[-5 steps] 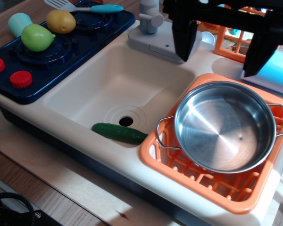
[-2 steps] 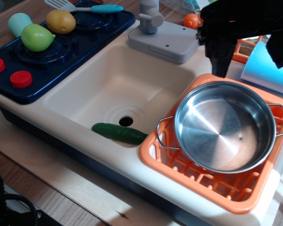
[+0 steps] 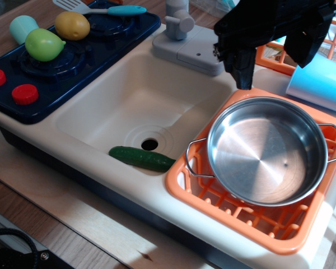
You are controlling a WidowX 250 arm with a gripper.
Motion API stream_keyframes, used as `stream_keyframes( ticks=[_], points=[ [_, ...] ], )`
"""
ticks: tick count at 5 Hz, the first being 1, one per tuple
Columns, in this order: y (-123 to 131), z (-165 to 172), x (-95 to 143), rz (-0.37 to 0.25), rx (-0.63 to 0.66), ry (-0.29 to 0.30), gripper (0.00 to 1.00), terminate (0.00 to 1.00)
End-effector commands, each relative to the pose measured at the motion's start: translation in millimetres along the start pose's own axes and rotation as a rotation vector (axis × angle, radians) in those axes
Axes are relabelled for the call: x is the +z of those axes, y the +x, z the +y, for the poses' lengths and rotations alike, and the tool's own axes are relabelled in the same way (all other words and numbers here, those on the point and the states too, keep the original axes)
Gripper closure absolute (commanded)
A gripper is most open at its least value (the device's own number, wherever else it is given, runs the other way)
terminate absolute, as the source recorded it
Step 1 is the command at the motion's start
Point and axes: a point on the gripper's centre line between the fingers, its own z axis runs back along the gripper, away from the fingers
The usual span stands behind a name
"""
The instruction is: Put pan from drying rack into sink
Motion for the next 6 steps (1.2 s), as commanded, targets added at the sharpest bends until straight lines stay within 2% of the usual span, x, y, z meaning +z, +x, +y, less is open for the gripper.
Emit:
stream_keyframes(
  ticks=[1, 3, 5, 6],
  points=[
    [-6.6, -2.5, -5.5, 0.008, 0.075, -0.029, 0.00, 0.00],
    [-22.0, -11.5, -7.9, 0.025, 0.111, -0.024, 0.00, 0.00],
    [-24.9, -8.3, -25.6, 0.048, 0.125, -0.050, 0.00, 0.00],
    [-23.1, -3.0, -38.1, 0.062, 0.135, -0.059, 1.00, 0.00]
  ],
)
